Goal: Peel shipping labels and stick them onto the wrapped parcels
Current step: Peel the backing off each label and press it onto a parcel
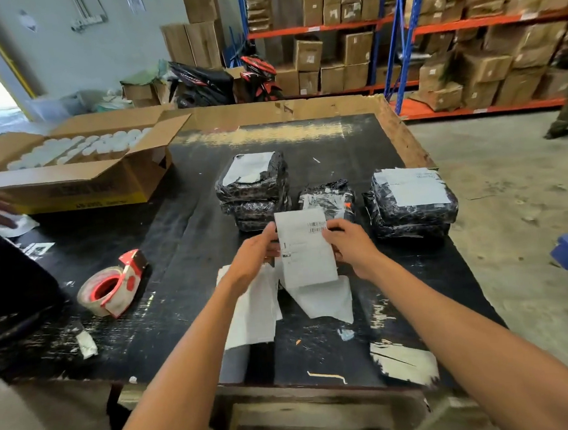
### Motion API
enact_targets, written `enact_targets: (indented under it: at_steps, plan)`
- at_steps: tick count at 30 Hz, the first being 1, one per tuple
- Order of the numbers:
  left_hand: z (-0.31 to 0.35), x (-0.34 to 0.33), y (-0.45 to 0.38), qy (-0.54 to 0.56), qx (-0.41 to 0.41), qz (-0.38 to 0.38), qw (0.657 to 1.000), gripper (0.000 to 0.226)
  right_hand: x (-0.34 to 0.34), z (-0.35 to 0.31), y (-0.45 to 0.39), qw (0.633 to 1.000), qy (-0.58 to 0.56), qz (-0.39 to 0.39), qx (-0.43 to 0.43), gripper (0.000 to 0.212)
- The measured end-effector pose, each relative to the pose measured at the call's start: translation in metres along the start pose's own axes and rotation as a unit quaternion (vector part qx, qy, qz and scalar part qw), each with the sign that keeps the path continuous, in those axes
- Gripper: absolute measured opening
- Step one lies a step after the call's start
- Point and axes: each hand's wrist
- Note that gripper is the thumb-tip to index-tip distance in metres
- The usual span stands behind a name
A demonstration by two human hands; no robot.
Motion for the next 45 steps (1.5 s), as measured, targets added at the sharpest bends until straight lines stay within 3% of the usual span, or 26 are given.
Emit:
enact_targets:
  at_steps: [4, 8, 12, 20, 45]
  plan:
    - [0.009, -0.039, -0.014, 0.128, -0.014, -0.044, 0.991, 0.025, 0.019, -0.002, 0.008, 0.999, -0.016, -0.014, 0.031, 0.003]
    - [0.013, -0.059, -0.025, 0.183, -0.038, -0.022, 0.982, 0.027, 0.042, -0.002, 0.022, 0.997, 0.026, -0.042, 0.059, 0.008]
    - [0.021, -0.069, -0.03, 0.181, -0.04, -0.031, 0.982, 0.029, 0.059, 0.001, 0.033, 0.994, 0.053, -0.027, 0.09, 0.017]
    - [0.02, -0.068, -0.035, 0.166, -0.039, -0.077, 0.982, 0.028, 0.063, 0.002, 0.044, 0.98, 0.175, -0.015, 0.091, 0.011]
    - [0.021, -0.057, -0.034, 0.176, -0.045, -0.097, 0.979, 0.018, 0.063, 0.001, 0.037, 0.972, 0.194, -0.051, 0.119, 0.013]
Point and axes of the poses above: each hand's wrist, its own y-axis away from the middle knuckle, its own x-axis out of the back of the hand, z = x × y, and after that the axes turned 15 degrees about -z, right-handed
